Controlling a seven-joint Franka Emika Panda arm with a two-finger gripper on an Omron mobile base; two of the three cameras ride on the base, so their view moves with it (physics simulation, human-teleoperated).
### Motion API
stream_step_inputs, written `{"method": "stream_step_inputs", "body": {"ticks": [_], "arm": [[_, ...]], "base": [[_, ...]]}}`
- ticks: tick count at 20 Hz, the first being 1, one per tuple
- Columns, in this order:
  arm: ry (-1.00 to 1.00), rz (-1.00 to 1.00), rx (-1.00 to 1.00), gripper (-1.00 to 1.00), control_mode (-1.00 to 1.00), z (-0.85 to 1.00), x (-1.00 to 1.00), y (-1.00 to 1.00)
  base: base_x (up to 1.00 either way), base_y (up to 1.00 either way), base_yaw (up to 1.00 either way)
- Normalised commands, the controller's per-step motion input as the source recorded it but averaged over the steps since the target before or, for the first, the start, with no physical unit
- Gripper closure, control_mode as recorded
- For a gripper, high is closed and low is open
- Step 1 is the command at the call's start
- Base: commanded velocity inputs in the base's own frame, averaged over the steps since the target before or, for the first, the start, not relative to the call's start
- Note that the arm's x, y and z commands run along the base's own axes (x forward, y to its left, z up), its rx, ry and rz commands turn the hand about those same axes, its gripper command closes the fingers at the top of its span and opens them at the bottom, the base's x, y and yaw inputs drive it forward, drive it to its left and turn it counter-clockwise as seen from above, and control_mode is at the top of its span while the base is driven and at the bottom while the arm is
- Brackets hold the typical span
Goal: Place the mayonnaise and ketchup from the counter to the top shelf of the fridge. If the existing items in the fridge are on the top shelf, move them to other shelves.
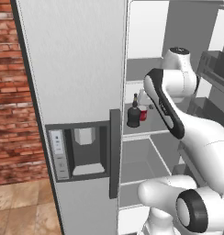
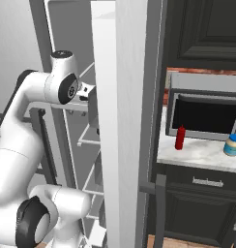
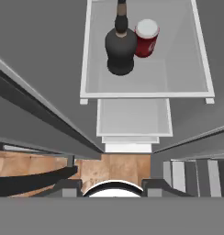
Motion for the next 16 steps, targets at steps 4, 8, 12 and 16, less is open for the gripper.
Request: {"method": "stream_step_inputs", "body": {"ticks": [4,8,12,16], "arm": [[0.0,0.09,0.0,-1.0,-1.0,0.0,-0.42,0.14],[0.0,0.11,0.0,-1.0,-1.0,0.0,-0.87,0.3],[0.0,0.1,0.0,-1.0,-1.0,0.0,-1.0,0.47],[-0.01,0.08,0.0,-1.0,-1.0,0.0,-0.96,0.44]], "base": [[0.0,0.0,0.0],[0.0,0.0,0.0],[0.0,0.0,0.0],[0.0,0.0,0.0]]}}
